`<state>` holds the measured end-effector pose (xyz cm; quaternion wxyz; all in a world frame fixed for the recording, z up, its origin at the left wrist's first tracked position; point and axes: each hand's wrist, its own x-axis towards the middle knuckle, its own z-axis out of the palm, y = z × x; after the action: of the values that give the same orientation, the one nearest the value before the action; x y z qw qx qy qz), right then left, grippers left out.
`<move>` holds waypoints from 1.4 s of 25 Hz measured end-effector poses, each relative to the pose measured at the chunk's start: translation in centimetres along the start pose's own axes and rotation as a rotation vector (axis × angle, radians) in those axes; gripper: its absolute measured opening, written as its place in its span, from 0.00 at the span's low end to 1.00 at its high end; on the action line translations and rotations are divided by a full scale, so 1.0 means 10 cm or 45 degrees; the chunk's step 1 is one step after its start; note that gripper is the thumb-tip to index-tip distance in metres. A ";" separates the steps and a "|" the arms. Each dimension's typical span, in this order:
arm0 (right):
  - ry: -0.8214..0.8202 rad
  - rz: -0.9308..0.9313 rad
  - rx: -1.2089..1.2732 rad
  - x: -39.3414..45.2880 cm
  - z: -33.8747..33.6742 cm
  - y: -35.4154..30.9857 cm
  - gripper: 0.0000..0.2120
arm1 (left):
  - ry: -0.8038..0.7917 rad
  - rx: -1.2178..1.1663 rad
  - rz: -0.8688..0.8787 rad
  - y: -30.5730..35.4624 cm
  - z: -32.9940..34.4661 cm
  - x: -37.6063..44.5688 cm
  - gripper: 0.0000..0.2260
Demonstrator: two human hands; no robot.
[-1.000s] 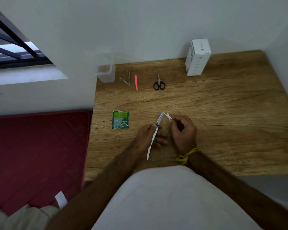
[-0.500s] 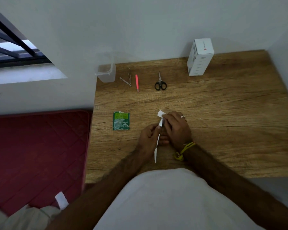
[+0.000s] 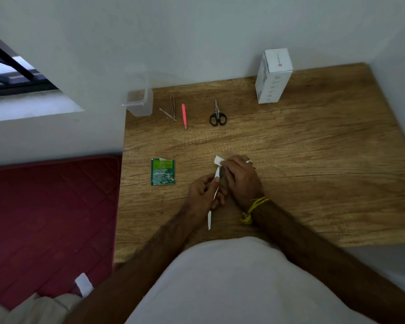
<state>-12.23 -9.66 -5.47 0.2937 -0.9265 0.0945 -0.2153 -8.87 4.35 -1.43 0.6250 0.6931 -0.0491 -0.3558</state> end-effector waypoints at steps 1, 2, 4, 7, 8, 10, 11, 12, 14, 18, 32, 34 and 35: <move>0.000 0.000 -0.008 0.01 0.00 0.00 0.14 | 0.005 0.004 0.003 0.00 0.00 0.01 0.11; -0.017 -0.016 -0.012 0.03 0.01 0.00 0.13 | 0.007 0.010 0.002 0.00 -0.01 0.01 0.11; -0.036 -0.047 -0.008 0.02 0.02 0.03 0.13 | -0.006 0.024 -0.010 -0.02 -0.01 0.01 0.11; 0.022 0.030 0.009 0.01 0.02 0.02 0.12 | -0.012 0.014 -0.009 0.00 0.01 0.00 0.09; 0.019 0.034 0.010 0.03 0.00 0.00 0.13 | -0.012 0.011 -0.003 0.01 0.00 0.00 0.09; -0.040 -0.040 -0.031 0.03 0.00 -0.03 0.13 | -0.025 0.021 0.004 0.00 0.00 -0.02 0.09; -0.052 -0.058 -0.043 0.02 -0.01 -0.03 0.13 | -0.027 0.032 0.006 0.00 0.01 -0.01 0.10; -0.042 -0.032 -0.035 0.02 -0.01 -0.03 0.12 | -0.023 0.040 0.005 -0.01 0.02 -0.01 0.10; -0.009 0.029 -0.001 0.04 -0.03 -0.03 0.13 | -0.016 0.033 0.013 -0.01 0.01 0.00 0.10; -0.032 -0.039 -0.004 0.02 -0.03 -0.05 0.14 | -0.046 0.042 0.019 -0.02 0.01 0.00 0.11; 0.015 0.116 -0.043 0.06 -0.05 -0.08 0.16 | -0.033 0.062 0.012 -0.01 0.01 -0.01 0.10; 0.001 0.148 -0.033 0.07 -0.05 -0.06 0.16 | -0.033 0.063 0.008 -0.01 0.02 -0.02 0.10; 0.004 0.146 -0.035 0.07 -0.05 -0.04 0.16 | -0.033 0.069 0.009 -0.01 0.02 -0.01 0.09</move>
<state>-11.83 -9.76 -4.68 0.2927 -0.9232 0.1510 -0.1982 -9.12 4.28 -1.47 0.6065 0.7050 -0.0693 -0.3611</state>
